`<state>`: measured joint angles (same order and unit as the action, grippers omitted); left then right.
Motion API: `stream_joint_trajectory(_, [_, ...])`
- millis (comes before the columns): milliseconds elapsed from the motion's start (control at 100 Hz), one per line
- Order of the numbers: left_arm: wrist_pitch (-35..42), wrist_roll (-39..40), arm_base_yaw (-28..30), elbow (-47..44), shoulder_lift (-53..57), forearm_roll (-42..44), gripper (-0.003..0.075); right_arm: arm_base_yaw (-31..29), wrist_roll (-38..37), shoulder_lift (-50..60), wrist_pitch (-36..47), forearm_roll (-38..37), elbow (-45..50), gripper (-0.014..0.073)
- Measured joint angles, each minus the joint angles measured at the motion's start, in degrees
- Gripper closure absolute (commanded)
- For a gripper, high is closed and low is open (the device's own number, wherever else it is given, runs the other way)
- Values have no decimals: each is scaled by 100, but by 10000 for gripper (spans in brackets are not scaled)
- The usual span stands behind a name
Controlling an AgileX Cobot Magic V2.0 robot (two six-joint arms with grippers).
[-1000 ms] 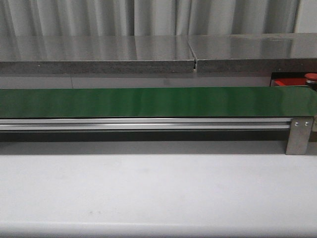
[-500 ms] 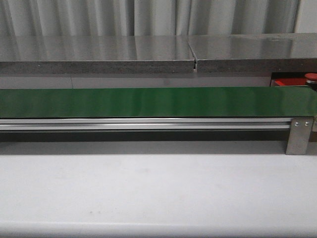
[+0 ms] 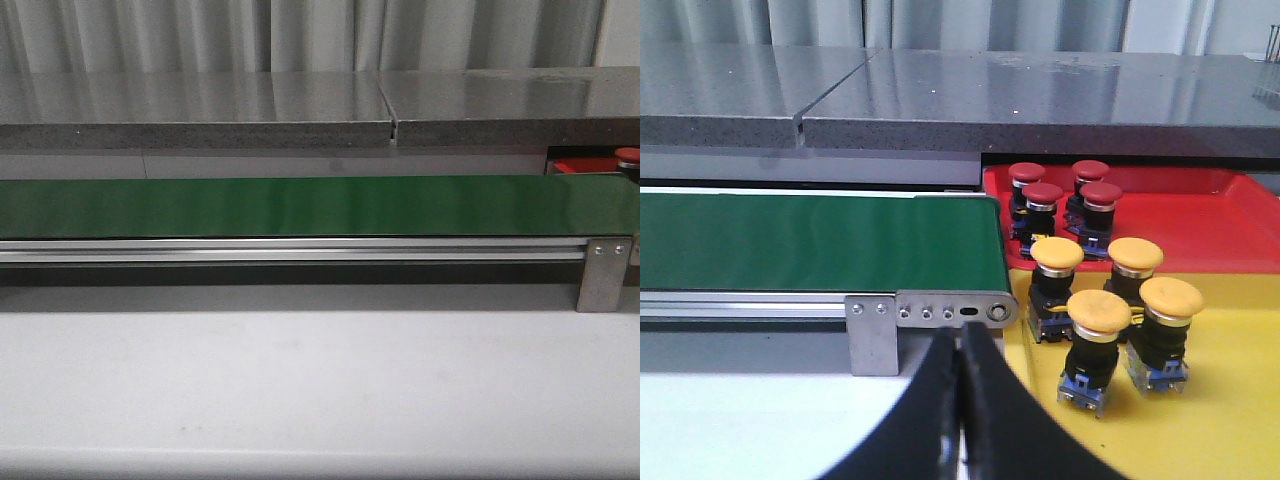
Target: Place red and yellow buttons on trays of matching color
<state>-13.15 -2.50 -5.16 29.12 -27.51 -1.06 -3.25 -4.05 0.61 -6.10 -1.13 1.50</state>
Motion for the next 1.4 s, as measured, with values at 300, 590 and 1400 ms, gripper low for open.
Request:
stream_joint_trajectory(300, [453, 60, 251, -1201, 1211, -40, 741, 0, 0, 0, 0, 0, 0, 710])
stream_joint_trajectory(590, [860, 214, 426, -2211, 2100, -149, 741, 0, 0, 0, 0, 0, 0, 710])
stream_joint_trajectory(1400, [975, 303, 426, -2928, 2769, -291, 741, 0, 0, 0, 0, 0, 0, 710])
